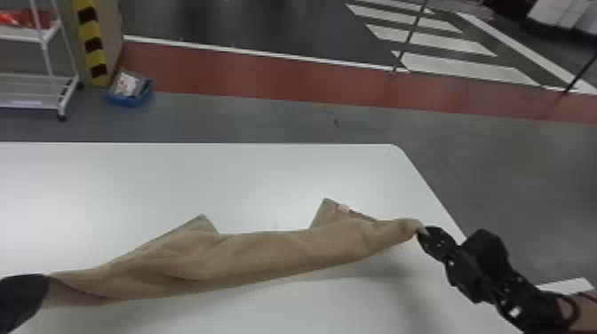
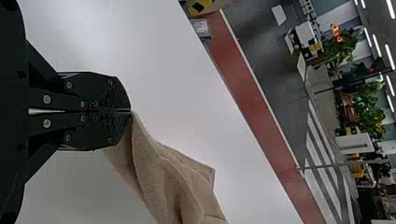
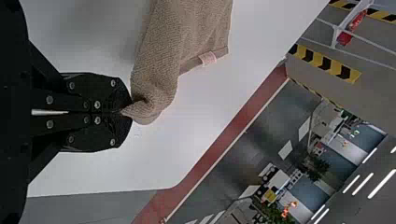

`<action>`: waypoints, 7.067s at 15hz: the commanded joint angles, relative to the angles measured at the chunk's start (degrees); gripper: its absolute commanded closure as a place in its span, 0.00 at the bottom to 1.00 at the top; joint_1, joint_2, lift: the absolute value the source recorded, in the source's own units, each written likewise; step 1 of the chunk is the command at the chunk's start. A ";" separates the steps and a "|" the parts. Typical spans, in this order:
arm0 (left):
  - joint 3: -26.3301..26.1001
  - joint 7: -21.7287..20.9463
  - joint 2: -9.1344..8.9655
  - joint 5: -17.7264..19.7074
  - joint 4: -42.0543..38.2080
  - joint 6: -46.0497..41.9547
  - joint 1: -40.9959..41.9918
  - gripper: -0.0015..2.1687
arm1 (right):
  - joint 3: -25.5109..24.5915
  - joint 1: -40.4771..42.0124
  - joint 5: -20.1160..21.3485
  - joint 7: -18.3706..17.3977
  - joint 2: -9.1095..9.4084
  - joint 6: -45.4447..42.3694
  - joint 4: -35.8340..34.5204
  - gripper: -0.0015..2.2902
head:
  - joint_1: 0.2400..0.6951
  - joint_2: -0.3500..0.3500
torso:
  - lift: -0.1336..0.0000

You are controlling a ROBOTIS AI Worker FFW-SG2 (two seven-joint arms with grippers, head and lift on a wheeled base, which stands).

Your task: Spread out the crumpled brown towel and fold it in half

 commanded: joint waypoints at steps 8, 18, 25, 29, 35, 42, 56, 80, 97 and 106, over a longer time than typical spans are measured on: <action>-16.51 -1.69 0.85 -15.24 5.48 0.05 -2.45 0.83 | -3.72 -4.22 -0.54 -1.67 0.00 8.71 -1.70 0.61 | 1.00 0.00 | 0.07; -11.15 3.93 1.02 -15.50 5.30 2.16 -0.87 0.06 | -5.30 -6.68 -0.71 -1.14 -1.14 11.17 -0.91 0.61 | 1.00 0.00 | 0.07; -10.89 4.55 0.85 -15.50 9.52 -4.17 -2.54 0.10 | -5.66 -0.97 0.52 -0.79 -0.62 -1.48 -0.03 0.41 | 1.00 0.00 | 0.07; -10.89 4.64 0.94 -15.42 9.52 -4.17 -2.72 0.10 | -8.03 0.35 5.00 -1.14 -1.06 -3.24 1.11 0.01 | 1.00 0.00 | 0.07; -11.15 4.64 0.94 -15.42 9.61 -4.17 -2.54 0.10 | -9.79 0.62 4.56 0.36 -0.97 -3.24 1.20 0.03 | 1.00 0.00 | 0.07; -10.98 5.16 0.94 -15.07 9.79 -4.17 -2.10 0.10 | -10.14 2.20 13.88 4.40 -7.47 -5.70 3.31 0.10 | 1.00 0.00 | 0.07; -11.24 5.43 1.02 -14.36 10.93 -4.87 -2.19 0.10 | -5.74 -3.96 19.68 6.42 -14.24 -3.42 13.51 0.18 | 1.00 0.00 | 0.07; -10.71 5.16 1.02 -14.54 10.40 -5.57 -1.49 0.10 | -13.92 -8.09 -14.25 34.46 -13.27 9.59 5.95 0.61 | 1.00 0.00 | 0.07; -9.22 5.43 1.02 -14.19 9.00 -5.75 -0.17 0.10 | -21.83 -29.97 -65.84 31.73 -14.85 87.58 0.76 0.61 | 1.00 0.10 | 0.07; -9.31 5.34 1.02 -13.75 8.91 -6.80 0.01 0.10 | -11.11 -28.83 -50.19 -2.37 -14.85 84.47 8.41 0.55 | 1.00 0.04 | 0.07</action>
